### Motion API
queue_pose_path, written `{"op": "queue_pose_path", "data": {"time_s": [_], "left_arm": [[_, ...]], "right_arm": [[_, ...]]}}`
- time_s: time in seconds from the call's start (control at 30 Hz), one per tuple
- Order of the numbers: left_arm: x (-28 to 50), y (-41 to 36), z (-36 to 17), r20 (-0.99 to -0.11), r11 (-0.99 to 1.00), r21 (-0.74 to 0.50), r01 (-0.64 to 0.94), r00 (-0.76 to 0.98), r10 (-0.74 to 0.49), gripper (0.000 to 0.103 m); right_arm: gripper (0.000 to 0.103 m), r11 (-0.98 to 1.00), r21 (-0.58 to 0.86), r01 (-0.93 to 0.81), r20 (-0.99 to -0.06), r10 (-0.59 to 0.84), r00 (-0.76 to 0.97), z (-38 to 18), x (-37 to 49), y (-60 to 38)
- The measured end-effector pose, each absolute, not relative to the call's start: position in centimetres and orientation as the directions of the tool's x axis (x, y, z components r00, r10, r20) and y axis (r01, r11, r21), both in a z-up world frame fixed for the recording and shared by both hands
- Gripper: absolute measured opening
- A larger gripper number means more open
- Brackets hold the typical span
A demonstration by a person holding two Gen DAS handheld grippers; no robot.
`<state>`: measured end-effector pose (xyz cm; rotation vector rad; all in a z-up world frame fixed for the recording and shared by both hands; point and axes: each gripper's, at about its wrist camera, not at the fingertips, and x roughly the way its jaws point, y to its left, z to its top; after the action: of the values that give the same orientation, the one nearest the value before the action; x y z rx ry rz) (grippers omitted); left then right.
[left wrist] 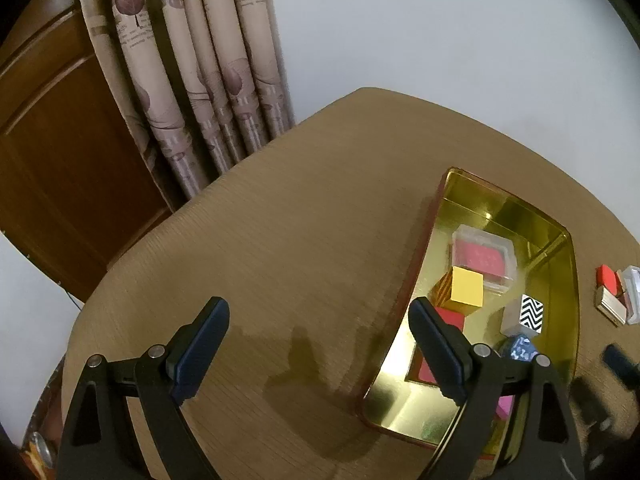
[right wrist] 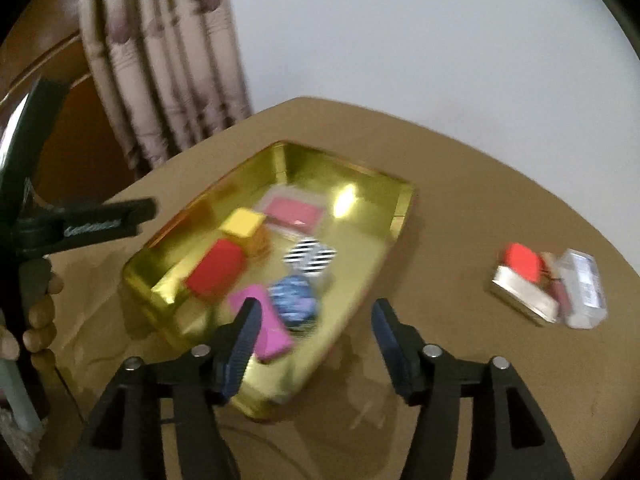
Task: Organize rigid objects
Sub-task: 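Move the right gripper to the clear barcode-labelled box and grasp it, then grasp the silver ribbed case with the left gripper while the right gripper holds the barcode box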
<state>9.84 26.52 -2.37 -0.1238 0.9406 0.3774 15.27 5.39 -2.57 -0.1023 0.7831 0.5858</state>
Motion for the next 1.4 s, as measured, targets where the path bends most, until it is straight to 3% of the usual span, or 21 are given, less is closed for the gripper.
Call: {"op": "queue_pose_path", "data": {"time_s": [0.37,0.53,1.07,1.4], "left_arm": [[9.8,25.9,-2.5,-0.805,0.930,0.075,-0.359,0.529,0.269,0.089],[9.7,25.8,-2.7,-0.807,0.931,0.082,-0.355,0.525,0.271,0.089],[10.2,24.5,-3.7,-0.798,0.937,0.144,-0.320,0.522,0.301,0.089],[10.2,21.7,-3.9,-0.786,0.949,0.188,-0.252,0.540,0.299,0.089]], "right_arm": [[0.064,0.970,0.098,-0.224,-0.699,0.227,0.678,-2.2,21.6,-10.4],[0.064,0.984,0.096,-0.153,-0.745,0.173,0.644,-3.9,25.8,-14.3],[0.064,0.987,0.029,-0.159,-0.806,0.117,0.580,-9.2,33.9,-15.4],[0.063,0.990,0.050,-0.133,-0.748,0.125,0.652,-11.3,31.8,-17.3]]}}
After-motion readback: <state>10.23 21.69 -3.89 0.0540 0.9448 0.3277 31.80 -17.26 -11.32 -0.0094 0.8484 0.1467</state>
